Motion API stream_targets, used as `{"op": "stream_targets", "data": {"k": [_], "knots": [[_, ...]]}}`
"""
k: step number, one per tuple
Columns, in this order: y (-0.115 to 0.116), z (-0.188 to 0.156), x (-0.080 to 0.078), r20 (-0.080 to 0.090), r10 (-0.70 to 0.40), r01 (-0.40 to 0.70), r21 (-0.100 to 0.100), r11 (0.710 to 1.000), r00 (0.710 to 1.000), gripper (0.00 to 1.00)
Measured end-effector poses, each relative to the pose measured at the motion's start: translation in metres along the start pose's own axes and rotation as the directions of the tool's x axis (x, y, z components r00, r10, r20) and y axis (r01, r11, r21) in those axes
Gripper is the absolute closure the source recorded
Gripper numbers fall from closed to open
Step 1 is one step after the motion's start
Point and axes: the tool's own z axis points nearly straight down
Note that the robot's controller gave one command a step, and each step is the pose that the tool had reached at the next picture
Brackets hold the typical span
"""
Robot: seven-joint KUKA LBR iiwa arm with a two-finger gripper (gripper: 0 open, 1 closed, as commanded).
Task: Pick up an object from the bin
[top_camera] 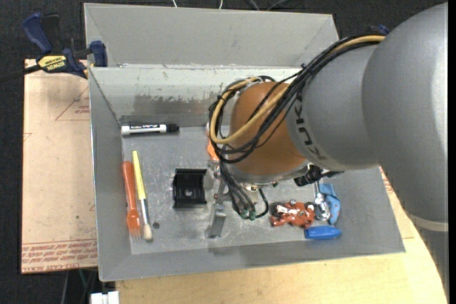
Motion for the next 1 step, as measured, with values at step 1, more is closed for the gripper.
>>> {"op": "stream_targets", "data": {"k": [1], "knots": [[0.0235, -0.019, -0.0034, 0.002, 0.008, -0.008, 0.001, 1.0, 1.0, 0.0]]}}
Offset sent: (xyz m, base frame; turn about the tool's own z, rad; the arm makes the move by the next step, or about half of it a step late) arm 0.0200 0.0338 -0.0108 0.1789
